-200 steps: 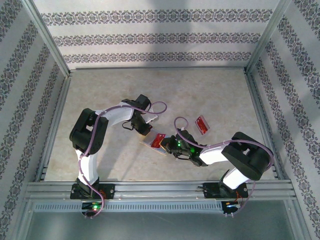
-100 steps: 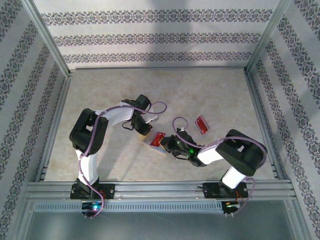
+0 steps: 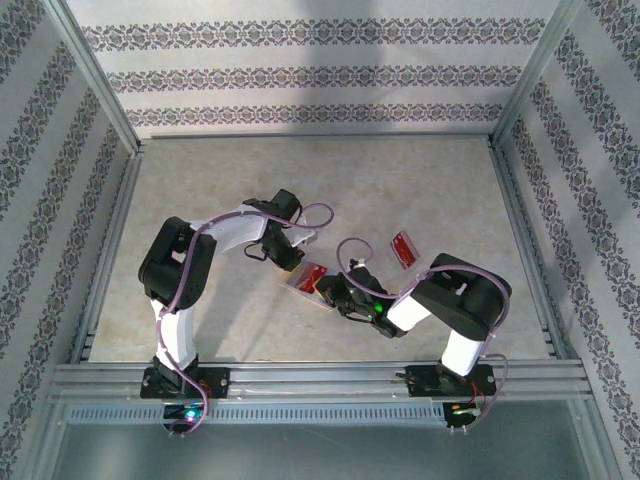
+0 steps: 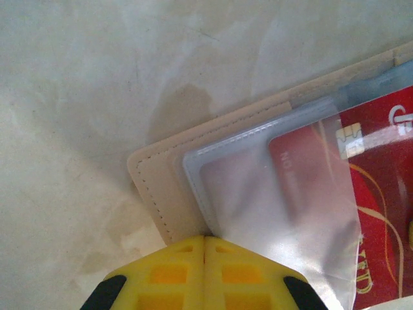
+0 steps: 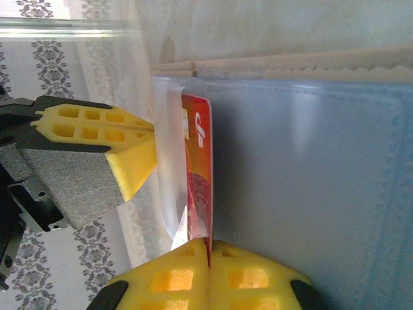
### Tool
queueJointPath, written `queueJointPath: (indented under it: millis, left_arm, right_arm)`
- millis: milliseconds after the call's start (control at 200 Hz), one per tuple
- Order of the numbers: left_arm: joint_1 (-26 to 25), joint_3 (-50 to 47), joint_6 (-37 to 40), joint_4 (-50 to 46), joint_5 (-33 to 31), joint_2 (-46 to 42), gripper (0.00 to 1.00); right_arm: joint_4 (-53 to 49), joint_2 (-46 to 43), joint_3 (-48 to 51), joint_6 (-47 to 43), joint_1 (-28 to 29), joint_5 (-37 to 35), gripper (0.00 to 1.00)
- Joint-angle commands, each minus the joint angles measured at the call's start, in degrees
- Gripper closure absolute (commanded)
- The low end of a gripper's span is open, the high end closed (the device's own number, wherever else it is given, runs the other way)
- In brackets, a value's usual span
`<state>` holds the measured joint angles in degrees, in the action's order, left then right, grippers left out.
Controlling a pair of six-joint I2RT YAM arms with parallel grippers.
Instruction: Put the credit cards into the card holder
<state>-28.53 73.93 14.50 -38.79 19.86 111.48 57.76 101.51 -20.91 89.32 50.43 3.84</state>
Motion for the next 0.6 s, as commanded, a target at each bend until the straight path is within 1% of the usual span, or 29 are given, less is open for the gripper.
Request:
queueJointPath:
  millis: [0,90,200,370,520,600]
  left_arm:
    - [-0.4,-1.6,-0.2,0.1,-2.0,0.2,1.00]
    - [-0.4,-1.3,-0.1,0.1,-2.2,0.4,1.00]
    - [-0.5,-1.2,-0.4,-0.2,-2.1,0.3,1.00]
    - [-0.4,-1.2,-0.2,-0.1,-2.4,0.0,1.00]
    - [-0.4,-1.3,-0.4,-0.1,-2.0,-0.2,1.00]
    - [-0.4,-1.3,-0.2,0.0,-2.2,-0.2,1.00]
  right_arm:
    - [-2.2,2.6,0.1,1.6,1.1,0.0,1.00]
    - [-2.6,2.4,0.2,1.6,1.1,0.1,1.00]
    - [-4.8,1.6,-0.3,1.1,1.0,0.3,0.92]
    - [-8.7,0.6,-1.2,0.0,0.5,1.2,0.88]
    - [-10.3,0.5,-2.1,-0.5,0.4,1.2,0.88]
    - [-10.8,1.1,-2.8,-0.8,0.1,2.0,0.95]
